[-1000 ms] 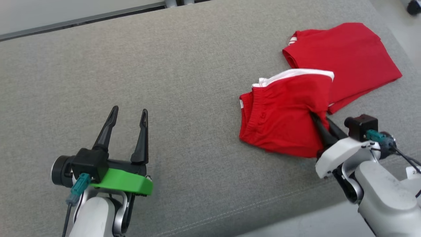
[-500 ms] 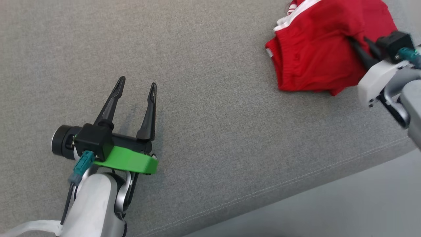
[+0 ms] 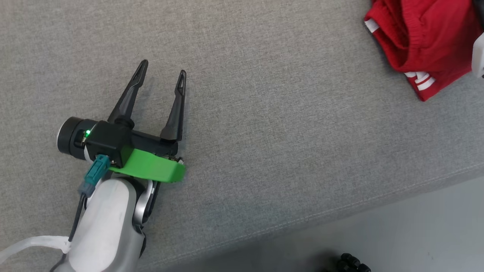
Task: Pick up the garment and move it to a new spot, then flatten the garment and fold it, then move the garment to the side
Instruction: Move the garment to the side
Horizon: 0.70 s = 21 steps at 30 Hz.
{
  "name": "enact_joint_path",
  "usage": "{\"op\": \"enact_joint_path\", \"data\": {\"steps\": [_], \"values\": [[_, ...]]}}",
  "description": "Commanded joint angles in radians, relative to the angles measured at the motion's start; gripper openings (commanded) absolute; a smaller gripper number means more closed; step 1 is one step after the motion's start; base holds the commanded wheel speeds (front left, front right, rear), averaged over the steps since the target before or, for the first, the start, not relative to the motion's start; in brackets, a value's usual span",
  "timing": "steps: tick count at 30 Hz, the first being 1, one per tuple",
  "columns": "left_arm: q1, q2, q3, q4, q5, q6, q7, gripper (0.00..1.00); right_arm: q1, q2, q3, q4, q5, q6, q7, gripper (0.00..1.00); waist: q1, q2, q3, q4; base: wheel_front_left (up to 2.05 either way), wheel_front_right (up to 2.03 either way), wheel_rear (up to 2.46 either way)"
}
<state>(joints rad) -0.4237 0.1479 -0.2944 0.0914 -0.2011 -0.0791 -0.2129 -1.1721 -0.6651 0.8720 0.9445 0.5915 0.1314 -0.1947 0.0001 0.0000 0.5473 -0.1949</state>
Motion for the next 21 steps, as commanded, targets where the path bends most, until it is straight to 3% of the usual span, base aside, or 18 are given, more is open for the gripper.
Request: {"op": "enact_joint_path", "data": {"steps": [1,12,17,21], "values": [[-0.023,0.007,0.001,0.001,0.002,0.0,-0.008,1.0,-0.014,0.016,-0.015,0.034,0.015,-0.002,-0.019,1.0,-0.0001,0.0,0.039,0.031,0.0,0.0,0.0],[0.018,0.016,0.022,0.045,-0.025,0.014,-0.03,1.0,0.041,0.044,-0.116,0.169,0.06,-0.002,-0.07,1.0,-0.0001,0.0,-0.049,0.029,0.0,0.0,0.0],[0.053,0.014,0.032,0.058,-0.038,0.024,-0.038,1.0,0.076,0.024,-0.172,0.123,0.049,-0.002,-0.072,1.0,-0.0001,0.0,-0.112,0.033,0.0,0.0,0.0],[0.093,0.009,0.05,0.07,-0.056,0.038,-0.044,1.0,0.149,0.021,-0.297,0.025,0.023,-0.002,-0.07,1.0,-0.0001,0.0,-0.182,0.048,0.0,0.0,0.0]]}}
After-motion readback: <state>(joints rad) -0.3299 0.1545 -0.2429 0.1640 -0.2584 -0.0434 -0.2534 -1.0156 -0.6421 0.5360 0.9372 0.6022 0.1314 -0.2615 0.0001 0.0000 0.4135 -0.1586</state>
